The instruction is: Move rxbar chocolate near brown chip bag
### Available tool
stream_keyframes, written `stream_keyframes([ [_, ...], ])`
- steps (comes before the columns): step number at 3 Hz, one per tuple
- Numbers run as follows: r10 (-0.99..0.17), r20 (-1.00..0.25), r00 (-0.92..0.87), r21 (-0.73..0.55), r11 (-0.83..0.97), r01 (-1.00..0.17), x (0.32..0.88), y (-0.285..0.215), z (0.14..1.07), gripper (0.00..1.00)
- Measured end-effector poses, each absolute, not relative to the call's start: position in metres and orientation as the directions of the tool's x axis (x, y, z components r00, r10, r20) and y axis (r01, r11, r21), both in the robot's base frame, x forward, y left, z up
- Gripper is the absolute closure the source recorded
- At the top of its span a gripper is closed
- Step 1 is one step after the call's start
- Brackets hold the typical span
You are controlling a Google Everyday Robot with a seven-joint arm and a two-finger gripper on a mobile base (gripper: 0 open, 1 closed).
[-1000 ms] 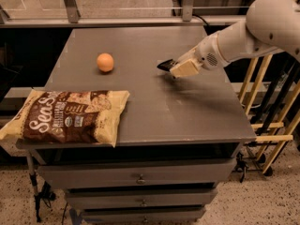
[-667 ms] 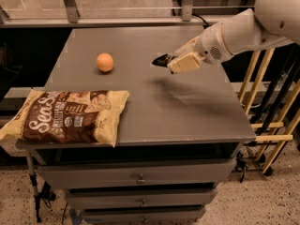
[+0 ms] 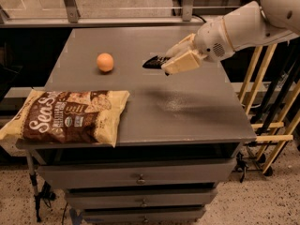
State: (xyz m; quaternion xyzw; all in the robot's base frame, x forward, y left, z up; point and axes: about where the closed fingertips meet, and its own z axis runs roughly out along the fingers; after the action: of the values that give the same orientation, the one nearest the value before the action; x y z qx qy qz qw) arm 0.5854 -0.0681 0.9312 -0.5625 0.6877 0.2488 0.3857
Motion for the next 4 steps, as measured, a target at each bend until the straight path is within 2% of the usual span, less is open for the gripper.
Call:
stream_keyframes([
  [1, -0.582, -0.811, -0.069, -0.091, 0.242, -0.966, 0.585, -0.068, 0.931, 1.0],
  [2, -0.535, -0.845, -0.006, -0.088, 0.15, -0.985, 0.565, -0.044, 0.936, 1.0],
  [4, -0.454, -0.879, 0.146, -0.089, -0.145, -0.985, 0.511, 0.032, 0.941, 1.0],
])
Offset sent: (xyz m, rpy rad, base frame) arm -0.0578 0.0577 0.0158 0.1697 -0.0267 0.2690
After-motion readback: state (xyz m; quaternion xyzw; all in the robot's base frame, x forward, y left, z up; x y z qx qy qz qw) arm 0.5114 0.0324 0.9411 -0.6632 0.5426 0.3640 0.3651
